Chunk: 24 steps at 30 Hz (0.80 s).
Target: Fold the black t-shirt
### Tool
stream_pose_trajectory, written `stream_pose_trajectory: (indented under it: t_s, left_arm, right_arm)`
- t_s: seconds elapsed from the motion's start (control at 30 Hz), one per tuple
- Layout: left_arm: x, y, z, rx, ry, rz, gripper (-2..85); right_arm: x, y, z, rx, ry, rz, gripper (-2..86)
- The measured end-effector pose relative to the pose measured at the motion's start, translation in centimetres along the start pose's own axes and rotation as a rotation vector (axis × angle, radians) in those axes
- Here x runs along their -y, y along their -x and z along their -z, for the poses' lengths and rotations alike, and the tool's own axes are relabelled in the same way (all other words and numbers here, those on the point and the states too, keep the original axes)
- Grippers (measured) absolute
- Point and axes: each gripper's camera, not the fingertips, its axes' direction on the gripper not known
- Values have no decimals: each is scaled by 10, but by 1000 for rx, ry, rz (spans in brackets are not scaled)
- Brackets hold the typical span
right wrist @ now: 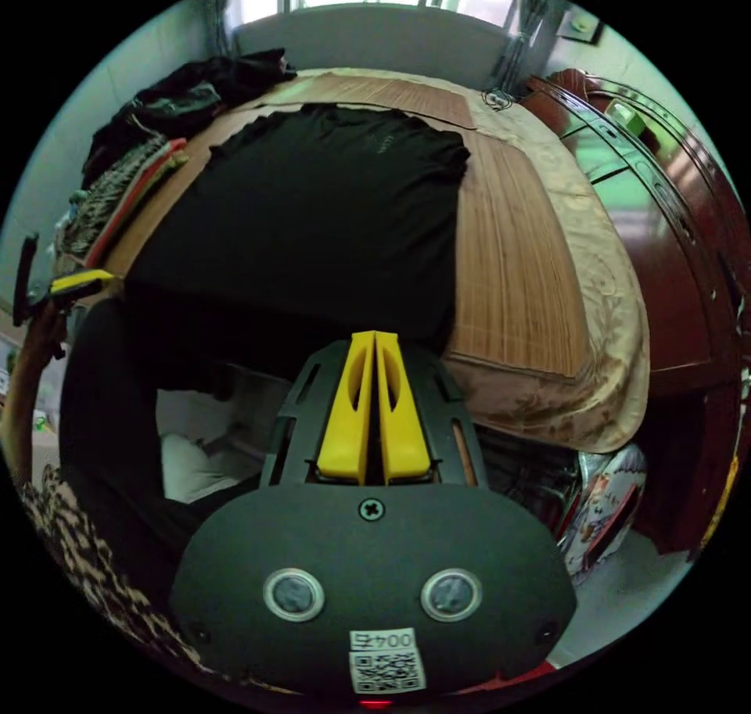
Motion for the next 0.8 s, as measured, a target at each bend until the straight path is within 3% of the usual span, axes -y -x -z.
stream_pose_trajectory:
  t_s: [0.23, 0.4, 0.53, 0.8]
  left_arm:
    - [44, -60, -54, 154, 41, -75, 2]
    - [59, -65, -63, 119, 58, -38, 1]
    - [68, -84, -72, 199, 63, -119, 1]
    - [95, -90, -89, 234, 94, -77, 1]
  right_arm:
    - [33, 48, -43, -76, 139, 20, -7]
    - [31, 42, -49, -23, 117, -38, -7]
    - [18, 28, -55, 55, 74, -81, -7]
    - [-8, 0, -65, 111, 28, -91, -4]
